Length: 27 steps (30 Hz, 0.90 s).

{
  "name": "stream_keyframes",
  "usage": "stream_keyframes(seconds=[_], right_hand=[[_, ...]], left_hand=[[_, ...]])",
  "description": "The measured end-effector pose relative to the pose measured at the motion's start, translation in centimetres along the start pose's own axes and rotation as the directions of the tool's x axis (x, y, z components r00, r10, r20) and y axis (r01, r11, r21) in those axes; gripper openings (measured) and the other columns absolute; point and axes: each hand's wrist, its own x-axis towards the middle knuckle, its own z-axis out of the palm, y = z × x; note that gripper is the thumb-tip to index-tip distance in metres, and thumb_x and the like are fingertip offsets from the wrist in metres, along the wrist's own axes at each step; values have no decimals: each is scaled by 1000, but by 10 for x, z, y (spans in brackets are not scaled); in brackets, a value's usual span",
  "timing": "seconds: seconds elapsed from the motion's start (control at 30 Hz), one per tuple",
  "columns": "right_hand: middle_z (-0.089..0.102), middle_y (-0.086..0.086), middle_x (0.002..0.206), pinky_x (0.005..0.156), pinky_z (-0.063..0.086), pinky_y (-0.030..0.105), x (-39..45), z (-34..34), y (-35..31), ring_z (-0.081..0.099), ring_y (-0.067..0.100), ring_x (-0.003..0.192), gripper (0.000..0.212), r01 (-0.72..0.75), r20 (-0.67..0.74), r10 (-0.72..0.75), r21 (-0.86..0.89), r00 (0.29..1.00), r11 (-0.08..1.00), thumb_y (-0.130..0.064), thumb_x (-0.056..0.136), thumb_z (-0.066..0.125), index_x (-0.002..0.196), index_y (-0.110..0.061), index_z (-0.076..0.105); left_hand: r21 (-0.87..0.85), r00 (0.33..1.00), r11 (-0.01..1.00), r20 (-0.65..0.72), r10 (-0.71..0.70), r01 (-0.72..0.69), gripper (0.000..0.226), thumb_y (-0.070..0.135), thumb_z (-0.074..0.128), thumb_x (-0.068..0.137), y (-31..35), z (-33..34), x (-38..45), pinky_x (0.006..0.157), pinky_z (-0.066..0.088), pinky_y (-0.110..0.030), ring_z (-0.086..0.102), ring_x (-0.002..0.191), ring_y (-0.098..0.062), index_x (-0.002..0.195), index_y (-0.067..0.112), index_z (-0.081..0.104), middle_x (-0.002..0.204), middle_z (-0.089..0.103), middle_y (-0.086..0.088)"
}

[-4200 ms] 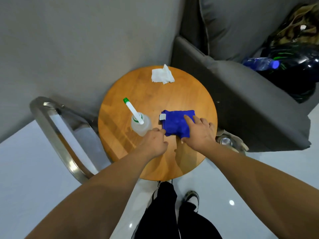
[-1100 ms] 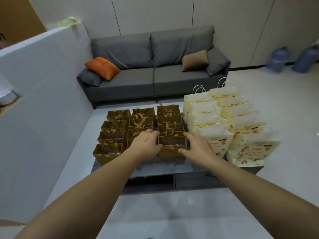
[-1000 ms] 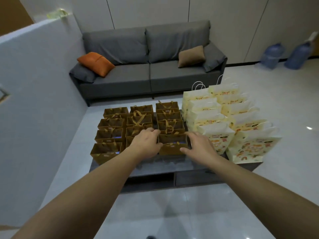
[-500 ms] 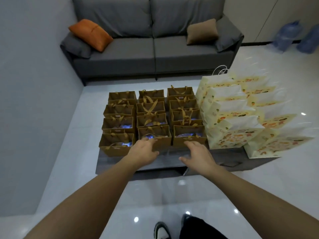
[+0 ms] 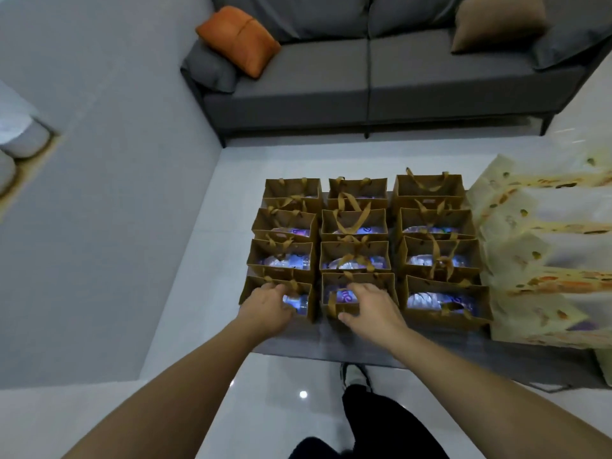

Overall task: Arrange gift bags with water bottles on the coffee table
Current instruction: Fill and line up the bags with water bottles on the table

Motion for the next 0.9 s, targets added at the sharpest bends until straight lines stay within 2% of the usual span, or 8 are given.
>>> stream_keyframes(seconds=[0.13, 0.27, 0.37, 0.43, 0.53, 0.7, 0.9], right_hand=[[45, 2, 151, 112, 41, 41, 37, -8, -3, 45, 25, 135, 72, -24, 41, 25, -10, 999, 1000, -46, 90, 68, 152, -25, 38], [46, 1, 150, 111, 41, 43, 66, -13, -9, 44, 24, 136, 71, -29, 61, 30, -10, 998, 1000, -48, 89, 68, 151, -27, 40], [45, 1, 152, 110, 43, 43, 88, -15, -19, 42, 25, 138, 73, -37, 75, 38, -12, 996, 999, -47, 90, 69, 153, -27, 38], [44, 1, 153, 112, 42, 40, 100, -14, -26, 40, 25, 141, 72, -47, 76, 48, -20, 996, 999, -45, 91, 69, 153, -25, 38], [46, 1, 151, 111, 41, 37, 116, -8, -38, 42, 24, 139, 70, -61, 88, 63, -26, 994, 998, -43, 92, 69, 152, -24, 40], [50, 3, 146, 109, 42, 36, 140, 16, -70, 46, 25, 135, 68, -104, 133, 109, -44, 985, 994, -44, 92, 68, 150, -22, 42], [50, 3, 143, 107, 45, 40, 158, 54, -112, 47, 26, 131, 65, -214, 204, 218, -41, 955, 976, -46, 91, 67, 148, -24, 44]], left_hand=[[-43, 1000, 999, -7, -30, 29, 33, 35, 61, 95, -2, -15, 34, 97, 52, -34, 59, 111, -20, 126, 24, 60, 127, 61, -2], [-76, 1000, 997, 9, -11, 12, 40, 34, 60, 95, -5, -25, 62, 98, 52, -35, 58, 114, -20, 134, 27, 57, 131, 60, -1], [-87, 1000, 996, 13, -25, 26, 37, 34, 61, 94, -11, -36, 86, 92, 54, -34, 59, 106, -20, 130, 25, 60, 123, 60, -2], [-91, 999, 995, 5, -39, 39, 38, 33, 59, 95, -20, -40, 100, 91, 53, -33, 59, 106, -20, 132, 23, 58, 126, 59, -3], [-103, 999, 993, 16, -47, 49, 41, 33, 57, 97, -37, -43, 113, 91, 48, -30, 58, 109, -20, 137, 22, 55, 129, 58, -3], [-131, 996, 991, 85, 5, 6, 32, 35, 56, 98, -78, -45, 136, 90, 49, -27, 58, 104, -16, 130, 27, 58, 124, 62, 0], [-136, 989, 990, 136, 59, -40, 29, 34, 58, 97, -127, -54, 170, 93, 54, -33, 60, 103, -18, 125, 28, 61, 122, 63, 0]])
